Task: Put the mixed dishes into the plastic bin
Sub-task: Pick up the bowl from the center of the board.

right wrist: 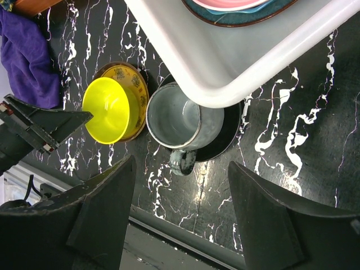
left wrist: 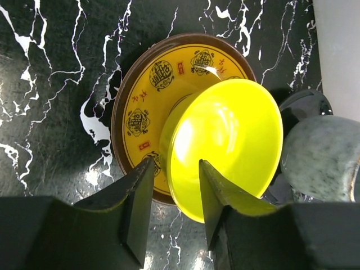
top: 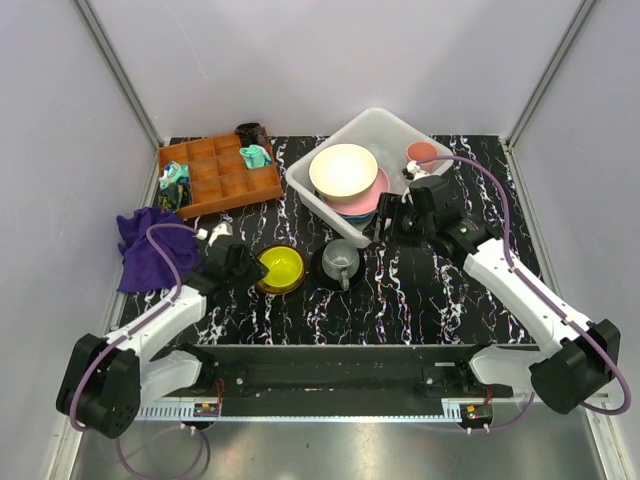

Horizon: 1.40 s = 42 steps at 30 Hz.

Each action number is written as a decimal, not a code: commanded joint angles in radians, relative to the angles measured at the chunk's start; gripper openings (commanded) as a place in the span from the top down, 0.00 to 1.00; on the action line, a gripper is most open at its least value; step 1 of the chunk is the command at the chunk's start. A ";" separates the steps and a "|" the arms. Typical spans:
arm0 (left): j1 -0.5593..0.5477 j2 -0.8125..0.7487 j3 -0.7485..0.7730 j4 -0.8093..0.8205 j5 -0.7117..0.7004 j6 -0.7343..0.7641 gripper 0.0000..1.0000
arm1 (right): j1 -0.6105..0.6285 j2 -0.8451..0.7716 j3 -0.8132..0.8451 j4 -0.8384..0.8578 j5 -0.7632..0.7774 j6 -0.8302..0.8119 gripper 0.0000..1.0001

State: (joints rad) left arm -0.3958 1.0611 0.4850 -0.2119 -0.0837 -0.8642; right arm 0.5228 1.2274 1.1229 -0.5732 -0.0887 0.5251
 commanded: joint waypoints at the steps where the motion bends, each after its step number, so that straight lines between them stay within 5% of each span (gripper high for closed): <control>1: -0.006 0.026 0.000 0.072 -0.013 0.011 0.61 | 0.008 -0.039 -0.009 0.010 0.014 0.009 0.25; 9: -0.008 0.068 -0.006 0.091 -0.018 0.017 0.64 | 0.008 -0.048 -0.020 0.010 0.014 0.012 0.24; 25: -0.011 0.097 0.000 0.100 -0.014 0.021 1.00 | 0.013 -0.032 -0.058 -0.014 0.001 0.000 0.24; 33: -0.020 0.031 0.012 0.062 0.012 0.008 1.00 | 0.031 0.014 -0.064 -0.008 -0.003 -0.011 0.24; 42: -0.284 0.022 0.153 -0.083 -0.122 -0.036 1.00 | 0.091 0.079 -0.028 0.001 0.043 -0.011 0.24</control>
State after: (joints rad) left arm -0.5995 1.0996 0.5591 -0.2913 -0.1272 -0.8612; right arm 0.5827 1.2839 1.0595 -0.5850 -0.0891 0.5274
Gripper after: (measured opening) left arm 0.045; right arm 0.763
